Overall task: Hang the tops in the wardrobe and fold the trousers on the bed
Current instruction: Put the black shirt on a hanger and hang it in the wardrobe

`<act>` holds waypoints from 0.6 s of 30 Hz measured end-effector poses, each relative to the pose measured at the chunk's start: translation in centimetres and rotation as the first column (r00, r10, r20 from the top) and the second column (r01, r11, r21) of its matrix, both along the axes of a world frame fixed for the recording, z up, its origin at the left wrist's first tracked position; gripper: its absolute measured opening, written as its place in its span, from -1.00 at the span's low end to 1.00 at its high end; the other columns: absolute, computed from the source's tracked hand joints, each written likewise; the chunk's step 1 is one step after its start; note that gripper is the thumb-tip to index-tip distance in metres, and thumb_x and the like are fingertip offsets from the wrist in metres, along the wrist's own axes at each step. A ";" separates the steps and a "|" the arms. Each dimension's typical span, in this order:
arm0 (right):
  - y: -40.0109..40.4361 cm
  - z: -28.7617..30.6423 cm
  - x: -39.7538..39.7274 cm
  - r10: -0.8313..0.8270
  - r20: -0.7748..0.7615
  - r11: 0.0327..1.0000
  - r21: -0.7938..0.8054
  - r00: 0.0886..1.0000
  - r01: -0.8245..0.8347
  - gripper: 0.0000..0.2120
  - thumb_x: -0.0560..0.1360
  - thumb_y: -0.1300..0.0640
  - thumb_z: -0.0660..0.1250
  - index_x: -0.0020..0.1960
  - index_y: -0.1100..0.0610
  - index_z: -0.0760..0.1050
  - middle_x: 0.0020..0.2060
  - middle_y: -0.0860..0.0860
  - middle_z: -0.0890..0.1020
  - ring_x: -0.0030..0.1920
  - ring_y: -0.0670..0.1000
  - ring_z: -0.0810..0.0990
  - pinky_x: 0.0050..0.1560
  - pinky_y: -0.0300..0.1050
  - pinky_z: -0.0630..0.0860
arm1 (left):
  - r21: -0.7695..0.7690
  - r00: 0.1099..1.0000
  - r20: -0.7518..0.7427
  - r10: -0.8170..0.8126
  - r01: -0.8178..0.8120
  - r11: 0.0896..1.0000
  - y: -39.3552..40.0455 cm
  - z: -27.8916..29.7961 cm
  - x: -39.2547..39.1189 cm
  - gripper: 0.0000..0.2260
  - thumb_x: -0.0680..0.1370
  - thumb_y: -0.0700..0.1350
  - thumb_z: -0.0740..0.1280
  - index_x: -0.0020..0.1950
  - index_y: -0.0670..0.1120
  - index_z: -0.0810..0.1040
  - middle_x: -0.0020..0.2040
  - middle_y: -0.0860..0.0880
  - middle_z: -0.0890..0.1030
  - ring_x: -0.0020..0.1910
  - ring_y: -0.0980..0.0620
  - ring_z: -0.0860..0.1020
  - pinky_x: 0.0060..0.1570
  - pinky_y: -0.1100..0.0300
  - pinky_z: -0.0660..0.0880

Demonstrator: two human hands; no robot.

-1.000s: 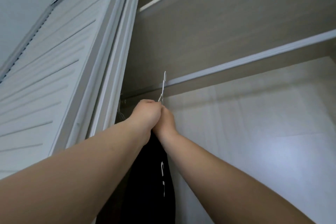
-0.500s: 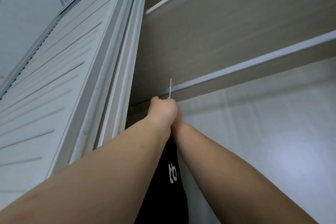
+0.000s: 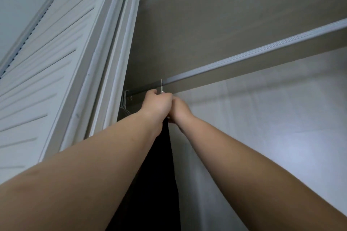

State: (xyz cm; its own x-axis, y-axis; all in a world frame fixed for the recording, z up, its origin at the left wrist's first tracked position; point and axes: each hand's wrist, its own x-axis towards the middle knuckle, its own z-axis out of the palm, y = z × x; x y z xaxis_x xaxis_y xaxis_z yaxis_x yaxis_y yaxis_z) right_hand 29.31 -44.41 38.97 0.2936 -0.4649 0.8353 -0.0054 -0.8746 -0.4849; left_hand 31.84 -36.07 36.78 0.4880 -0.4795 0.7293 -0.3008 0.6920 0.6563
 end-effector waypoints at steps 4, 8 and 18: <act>0.9 -1.9 -4.9 0.008 0.002 0.997 -0.074 1.000 -0.008 -0.71 0.56 -0.08 0.22 -0.22 0.08 0.49 -0.08 0.17 0.66 0.01 0.21 0.63 0.12 0.17 0.54 | 0.077 0.998 0.058 -0.012 0.007 0.997 0.8 -1.7 0.5 -0.41 0.56 -0.12 0.31 0.53 -0.03 0.15 0.31 -0.15 0.47 0.19 -0.09 0.52 0.22 -0.02 0.47; 1.5 -4.3 -9.3 0.083 -0.054 0.994 -0.069 0.995 -0.086 -0.90 0.54 0.05 0.31 -0.01 0.07 0.50 -0.15 -0.01 0.60 -0.07 -0.01 0.62 0.02 0.01 0.58 | 0.151 0.997 0.041 0.062 -0.068 0.986 2.4 -3.9 0.1 -0.43 0.55 -0.10 0.34 0.51 0.03 0.20 0.25 -0.09 0.50 0.15 -0.04 0.52 0.11 0.03 0.50; 4.6 -10.3 -14.4 0.283 -0.150 0.959 0.027 0.947 -0.282 -0.80 0.52 0.14 0.34 0.13 0.01 0.49 -0.11 -0.09 0.61 0.07 -0.06 0.60 0.04 -0.12 0.58 | 0.207 0.982 0.063 0.176 -0.186 0.961 8.6 -9.5 -2.0 -0.53 0.54 -0.09 0.36 0.43 -0.01 0.35 -0.04 0.02 0.67 -0.05 0.09 0.65 -0.07 0.07 0.56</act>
